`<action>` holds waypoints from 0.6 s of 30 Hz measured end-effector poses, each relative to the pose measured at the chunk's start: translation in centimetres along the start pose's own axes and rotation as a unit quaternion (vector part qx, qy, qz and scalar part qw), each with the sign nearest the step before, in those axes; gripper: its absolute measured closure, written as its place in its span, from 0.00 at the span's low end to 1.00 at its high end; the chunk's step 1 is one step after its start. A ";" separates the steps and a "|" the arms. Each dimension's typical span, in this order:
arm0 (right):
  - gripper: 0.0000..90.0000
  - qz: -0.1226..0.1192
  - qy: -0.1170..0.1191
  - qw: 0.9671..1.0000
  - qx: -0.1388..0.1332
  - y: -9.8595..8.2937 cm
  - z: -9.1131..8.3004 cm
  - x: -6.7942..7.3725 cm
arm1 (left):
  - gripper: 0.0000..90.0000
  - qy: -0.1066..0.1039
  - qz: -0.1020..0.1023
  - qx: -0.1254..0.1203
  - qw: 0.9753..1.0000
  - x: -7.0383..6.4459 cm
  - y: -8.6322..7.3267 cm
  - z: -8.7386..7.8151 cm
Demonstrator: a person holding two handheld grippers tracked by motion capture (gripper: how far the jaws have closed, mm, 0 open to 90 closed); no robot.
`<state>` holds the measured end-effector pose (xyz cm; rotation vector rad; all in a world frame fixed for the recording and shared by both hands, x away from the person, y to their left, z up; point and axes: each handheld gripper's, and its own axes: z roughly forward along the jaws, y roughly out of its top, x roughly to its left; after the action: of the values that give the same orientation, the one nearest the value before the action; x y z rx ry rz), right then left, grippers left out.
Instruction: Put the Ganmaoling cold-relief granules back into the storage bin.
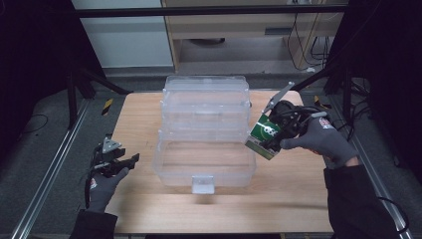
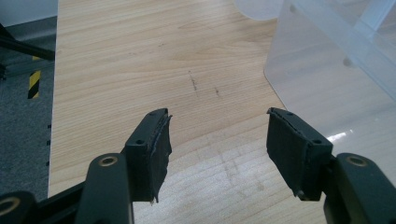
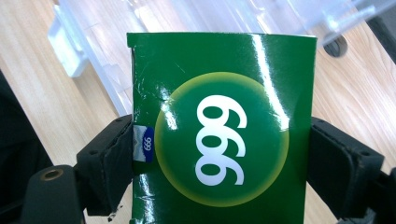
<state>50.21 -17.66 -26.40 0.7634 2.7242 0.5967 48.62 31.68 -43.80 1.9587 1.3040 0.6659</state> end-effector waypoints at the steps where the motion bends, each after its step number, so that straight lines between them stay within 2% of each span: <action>1: 0.19 -0.008 0.002 1.000 0.000 0.3 0.1 0.0 | 0.43 0.000 -0.001 0.000 1.000 0.0 0.0 0.0; 11: 0.19 -0.062 0.046 0.997 0.007 2.7 2.5 0.5 | 0.43 0.000 -0.003 -0.001 1.000 0.1 0.0 0.0; 15: 0.19 -0.091 0.060 0.994 0.009 3.3 3.4 0.8 | 0.43 0.000 -0.003 0.000 1.000 0.2 -0.1 0.0; 18: 0.19 -0.104 0.073 0.992 0.010 3.6 4.0 1.0 | 0.43 0.001 -0.004 0.000 1.000 0.3 -0.1 0.0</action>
<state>52.31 -13.04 -28.42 0.4454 2.8982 0.6000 48.68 31.95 -43.88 1.9518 1.3129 0.6637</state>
